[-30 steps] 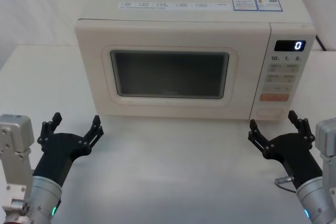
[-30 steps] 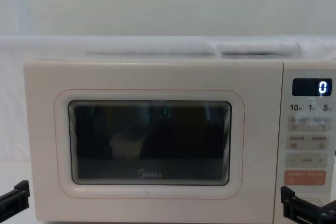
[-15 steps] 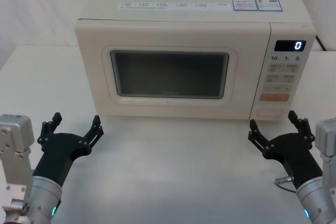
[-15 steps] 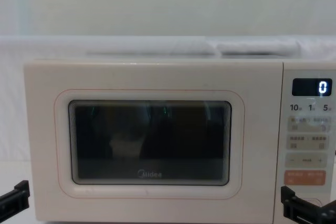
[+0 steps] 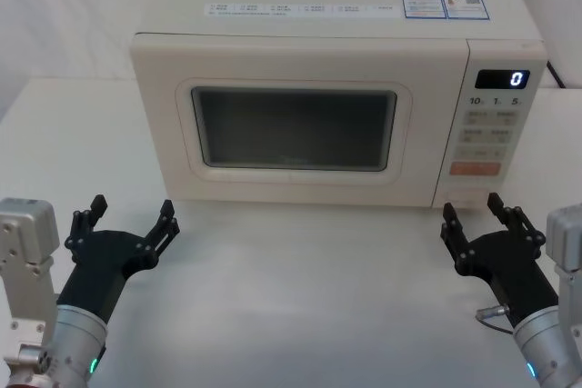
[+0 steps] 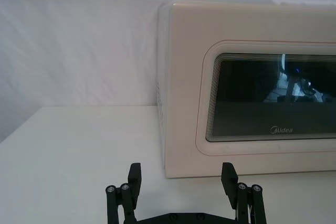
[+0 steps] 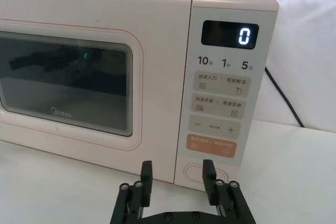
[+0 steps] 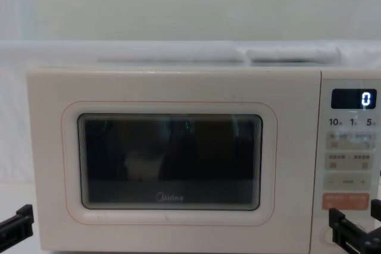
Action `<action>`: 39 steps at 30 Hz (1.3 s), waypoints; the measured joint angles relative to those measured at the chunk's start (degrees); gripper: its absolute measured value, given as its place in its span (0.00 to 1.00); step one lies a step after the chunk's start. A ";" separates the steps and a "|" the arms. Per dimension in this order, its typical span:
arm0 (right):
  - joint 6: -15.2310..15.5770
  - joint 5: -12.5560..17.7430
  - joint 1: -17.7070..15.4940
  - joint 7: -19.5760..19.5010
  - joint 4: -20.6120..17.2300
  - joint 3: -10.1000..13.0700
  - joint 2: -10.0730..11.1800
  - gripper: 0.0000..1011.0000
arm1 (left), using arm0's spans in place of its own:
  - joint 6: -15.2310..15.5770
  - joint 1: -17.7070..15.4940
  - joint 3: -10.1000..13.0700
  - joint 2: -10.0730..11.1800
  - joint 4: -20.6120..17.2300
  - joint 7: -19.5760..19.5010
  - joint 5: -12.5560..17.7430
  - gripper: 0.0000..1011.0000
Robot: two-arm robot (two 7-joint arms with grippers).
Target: Press the button to open the microwave door with one hand; close the microwave door with the other hand.
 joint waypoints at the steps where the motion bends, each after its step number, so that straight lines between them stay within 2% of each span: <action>1: 0.00 0.00 0.00 0.00 0.00 0.00 0.00 0.62 | 0.00 0.00 0.00 0.00 0.00 0.00 0.00 0.99; 2: 0.00 0.00 0.00 0.00 0.00 0.00 0.01 0.57 | 0.00 0.00 0.00 0.00 0.00 0.00 0.00 0.99; 6: 0.00 0.00 0.00 0.00 0.00 0.00 0.00 0.46 | 0.00 0.00 0.00 0.00 0.00 0.00 0.00 0.99; 7: 0.00 0.00 0.00 0.00 0.00 0.00 0.00 0.40 | 0.00 0.00 0.00 0.00 0.00 0.00 0.00 0.99; 14: 0.00 0.00 0.00 0.00 0.00 0.00 0.00 0.23 | 0.00 0.00 0.00 0.00 0.00 0.00 0.00 0.99; 15: 0.00 0.00 0.00 0.00 0.00 0.00 0.00 0.17 | 0.00 0.00 0.00 0.00 0.00 0.00 0.00 0.99; 20: 0.00 0.00 0.00 0.00 0.00 0.00 0.00 0.03 | 0.00 0.00 0.00 0.00 0.00 0.00 0.00 0.99; 22: 0.00 0.00 0.00 0.00 0.00 0.00 0.00 0.00 | 0.00 0.00 0.00 0.00 0.00 0.00 0.00 0.99; 39: 0.00 0.00 0.00 0.00 0.00 0.00 0.00 0.00 | 0.00 0.00 0.00 0.00 0.00 0.00 0.00 0.99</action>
